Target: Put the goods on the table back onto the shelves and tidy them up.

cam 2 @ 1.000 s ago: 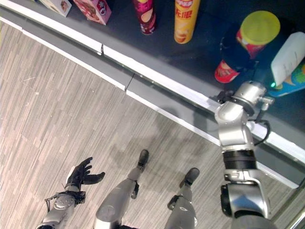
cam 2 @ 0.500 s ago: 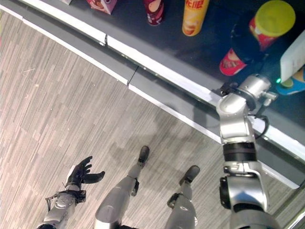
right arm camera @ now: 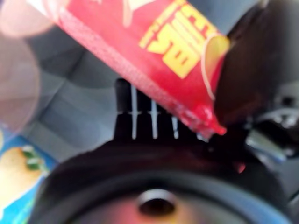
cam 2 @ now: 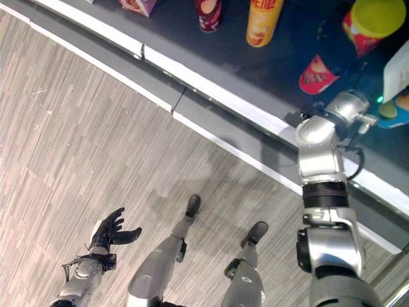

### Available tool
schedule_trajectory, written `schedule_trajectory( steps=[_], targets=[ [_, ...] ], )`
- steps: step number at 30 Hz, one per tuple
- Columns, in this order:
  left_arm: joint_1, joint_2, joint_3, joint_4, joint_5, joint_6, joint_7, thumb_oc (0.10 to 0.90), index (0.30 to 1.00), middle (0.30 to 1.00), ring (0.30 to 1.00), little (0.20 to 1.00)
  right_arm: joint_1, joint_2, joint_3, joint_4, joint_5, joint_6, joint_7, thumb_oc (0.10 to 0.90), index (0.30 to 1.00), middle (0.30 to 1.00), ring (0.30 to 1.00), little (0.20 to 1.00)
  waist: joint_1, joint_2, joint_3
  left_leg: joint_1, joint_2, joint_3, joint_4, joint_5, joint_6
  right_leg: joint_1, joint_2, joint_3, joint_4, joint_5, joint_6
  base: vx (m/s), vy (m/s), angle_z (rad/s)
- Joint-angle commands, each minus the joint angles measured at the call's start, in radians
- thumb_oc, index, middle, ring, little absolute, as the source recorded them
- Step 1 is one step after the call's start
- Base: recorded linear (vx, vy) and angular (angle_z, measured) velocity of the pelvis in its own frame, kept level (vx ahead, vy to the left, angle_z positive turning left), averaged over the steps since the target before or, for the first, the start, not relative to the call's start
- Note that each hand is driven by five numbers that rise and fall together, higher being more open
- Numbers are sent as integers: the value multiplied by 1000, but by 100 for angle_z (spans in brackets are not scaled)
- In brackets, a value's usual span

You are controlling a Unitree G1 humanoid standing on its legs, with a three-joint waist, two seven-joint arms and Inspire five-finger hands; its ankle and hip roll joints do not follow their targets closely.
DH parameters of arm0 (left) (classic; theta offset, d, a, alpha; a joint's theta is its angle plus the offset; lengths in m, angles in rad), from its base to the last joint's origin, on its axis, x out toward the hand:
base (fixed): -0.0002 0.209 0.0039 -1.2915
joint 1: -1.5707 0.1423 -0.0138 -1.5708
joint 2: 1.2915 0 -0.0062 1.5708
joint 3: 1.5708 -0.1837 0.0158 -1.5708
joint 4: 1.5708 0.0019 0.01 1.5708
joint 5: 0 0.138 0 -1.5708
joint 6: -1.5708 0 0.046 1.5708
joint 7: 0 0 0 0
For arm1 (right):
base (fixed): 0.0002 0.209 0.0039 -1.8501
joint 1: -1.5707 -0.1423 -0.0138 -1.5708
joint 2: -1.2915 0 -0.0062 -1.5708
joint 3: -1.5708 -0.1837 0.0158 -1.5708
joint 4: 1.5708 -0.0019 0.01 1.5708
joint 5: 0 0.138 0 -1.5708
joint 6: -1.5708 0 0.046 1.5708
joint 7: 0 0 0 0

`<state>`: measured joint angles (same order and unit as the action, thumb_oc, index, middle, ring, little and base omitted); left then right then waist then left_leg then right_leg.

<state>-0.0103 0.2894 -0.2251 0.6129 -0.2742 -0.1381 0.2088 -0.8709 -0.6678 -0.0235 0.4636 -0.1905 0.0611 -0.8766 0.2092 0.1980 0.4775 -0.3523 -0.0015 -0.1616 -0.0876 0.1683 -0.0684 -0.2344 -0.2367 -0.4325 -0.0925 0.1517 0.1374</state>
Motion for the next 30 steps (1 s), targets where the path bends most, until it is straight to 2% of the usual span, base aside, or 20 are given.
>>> schedule_trajectory(
  steps=[1,2,3,4,5,13,18,19,20,21,23,26,27,28,29,30],
  targets=[
    [15,87,-27,7,-10,-43,50,800,900,900,900,900,-79,-143,56,-17,-46,-44,-48,400,300,300,300,300,29,-50,-61,-11,10,46,14,-75,-46,23,-107,43,61,-62,109,0,0,0],
    [15,88,-27,5,-9,-43,51,800,900,900,900,900,-77,-145,59,-18,-50,-43,-45,400,300,300,300,300,27,-50,-61,-10,10,46,14,-75,-46,22,-107,44,61,-63,109,0,0,0],
    [15,88,-26,6,-10,-42,51,800,900,900,900,900,-77,-145,62,-16,-51,-40,-45,449,373,373,373,373,27,-50,-61,-10,13,46,15,-75,-46,23,-106,44,61,-63,108,0,0,0],
    [15,88,-26,6,-10,-42,51,800,900,900,900,900,-77,-145,62,-16,-51,-40,-45,593,589,589,589,589,27,-50,-61,-10,13,46,15,-75,-46,22,-106,44,61,-63,108,0,0,0],
    [15,87,-25,6,-10,-42,51,800,900,900,900,900,-75,-145,65,-16,-57,-38,-42,800,900,900,900,900,26,-51,-61,-9,14,48,15,-75,-46,23,-106,45,62,-64,108,0,0,0],
    [14,84,-20,11,-5,-32,51,800,900,900,900,900,-41,-122,55,-69,-72,-37,-33,800,900,900,900,900,19,-61,-66,1,17,52,19,-81,-44,32,-105,50,64,-67,106,0,0,0],
    [14,79,-19,21,7,-14,45,800,900,900,900,900,31,-74,28,-171,-88,-50,-13,800,900,900,900,900,8,-84,-83,21,25,55,16,-84,-47,51,-100,49,54,-61,106,0,0,0],
    [9,75,-15,31,9,-7,44,800,900,900,900,900,70,-50,16,-224,-100,-58,-2,800,900,900,900,900,1,-97,-90,28,30,58,14,-84,-49,57,-97,46,44,-53,108,-32,8,1],
    [0,70,-6,44,20,5,39,800,900,900,900,900,141,-15,6,-305,-121,-70,32,800,900,900,900,900,-17,-126,-111,39,37,67,6,-85,-51,68,-93,44,31,-39,110,-31,8,0],
    [2,72,-7,44,20,5,39,800,900,900,900,900,145,-13,3,-309,-122,-68,33,800,900,900,900,900,-16,-127,-112,39,36,67,6,-85,-51,69,-93,44,29,-38,110,-39,38,-1],
    [-2,73,6,54,28,14,35,800,900,900,900,900,207,3,7,-356,-129,-75,76,800,900,900,900,900,-37,-154,-131,53,39,79,0,-84,-48,76,-93,48,21,-24,111,3,81,-4],
    [16,78,35,59,50,36,19,800,900,900,900,900,354,92,27,-450,-29,-135,230,800,900,900,900,900,-81,-206,-162,113,45,121,0,-111,-31,95,-92,77,16,-3,114,68,142,-25],
    [23,80,55,69,63,47,-1,800,900,900,900,900,426,115,34,-481,41,-164,326,800,900,900,900,900,-106,-233,-178,150,46,148,0,-130,-21,102,-92,98,15,4,116,42,182,-54],
    [26,83,64,72,72,51,-12,800,900,900,900,900,461,125,36,-496,73,-174,373,800,900,900,900,900,-115,-245,-184,171,43,164,0,-140,-15,106,-93,115,15,10,118,29,240,-47],
    [23,87,80,91,87,58,-30,800,900,900,900,900,518,134,40,-518,140,-204,456,800,900,900,900,900,-146,-266,-195,205,37,188,0,-156,-4,106,-94,143,20,30,123,7,151,-63],
    [23,88,81,92,88,58,-31,800,900,900,900,900,520,135,39,-519,142,-204,457,800,900,900,900,900,-144,-268,-195,206,36,191,0,-156,-4,105,-95,146,20,30,123,-11,143,-74]
  ],
)
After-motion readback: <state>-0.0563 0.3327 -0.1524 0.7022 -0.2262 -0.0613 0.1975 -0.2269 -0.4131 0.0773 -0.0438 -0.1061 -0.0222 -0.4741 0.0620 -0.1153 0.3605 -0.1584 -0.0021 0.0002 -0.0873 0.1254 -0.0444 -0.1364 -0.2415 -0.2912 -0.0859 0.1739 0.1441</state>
